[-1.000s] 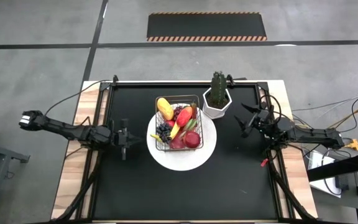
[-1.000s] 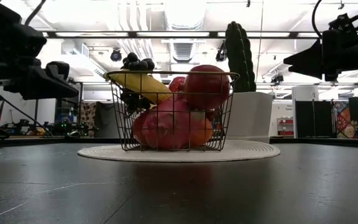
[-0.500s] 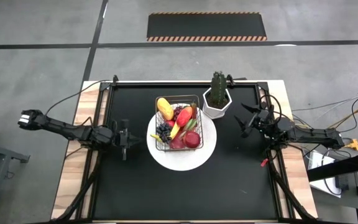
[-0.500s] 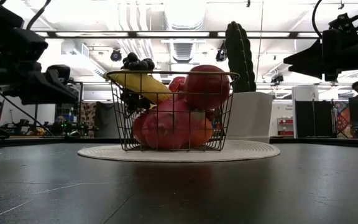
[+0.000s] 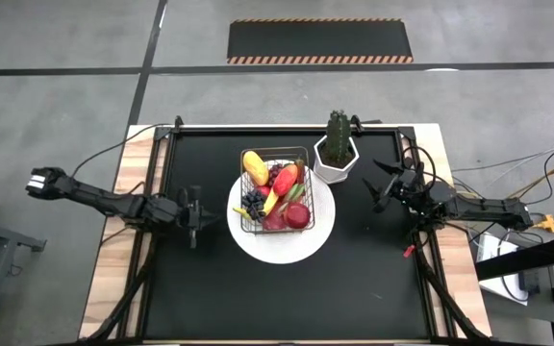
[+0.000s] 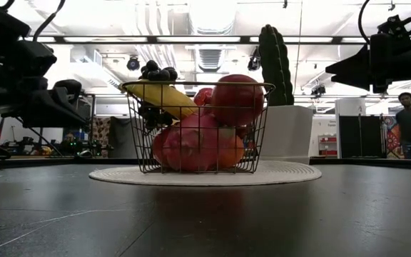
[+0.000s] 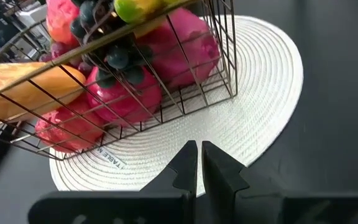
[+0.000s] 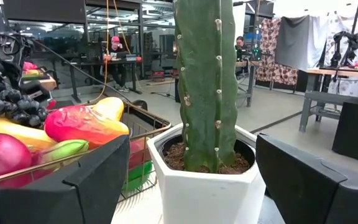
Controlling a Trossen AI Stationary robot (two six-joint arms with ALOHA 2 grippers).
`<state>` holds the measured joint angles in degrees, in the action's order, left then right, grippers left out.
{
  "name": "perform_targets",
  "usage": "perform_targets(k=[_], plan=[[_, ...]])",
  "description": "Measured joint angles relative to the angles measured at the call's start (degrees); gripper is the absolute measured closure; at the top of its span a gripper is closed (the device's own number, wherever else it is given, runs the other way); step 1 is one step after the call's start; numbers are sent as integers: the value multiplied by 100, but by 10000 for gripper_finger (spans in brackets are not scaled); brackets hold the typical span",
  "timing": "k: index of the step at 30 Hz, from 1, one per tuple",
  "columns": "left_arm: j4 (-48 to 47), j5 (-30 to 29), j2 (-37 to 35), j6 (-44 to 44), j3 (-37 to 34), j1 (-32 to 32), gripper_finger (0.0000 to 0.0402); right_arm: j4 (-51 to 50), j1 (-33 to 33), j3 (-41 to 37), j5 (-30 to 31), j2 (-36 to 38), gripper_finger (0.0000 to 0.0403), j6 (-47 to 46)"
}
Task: Build produce basket
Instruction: Return to Home Position
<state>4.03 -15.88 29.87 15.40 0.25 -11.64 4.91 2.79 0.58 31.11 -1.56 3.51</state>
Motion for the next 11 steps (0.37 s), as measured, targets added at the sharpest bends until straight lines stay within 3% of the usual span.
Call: perform_targets(k=[11], plan=[[0, 1, 210, 0, -2, -2, 395, 0, 0, 0, 0, 0, 74, 0]])
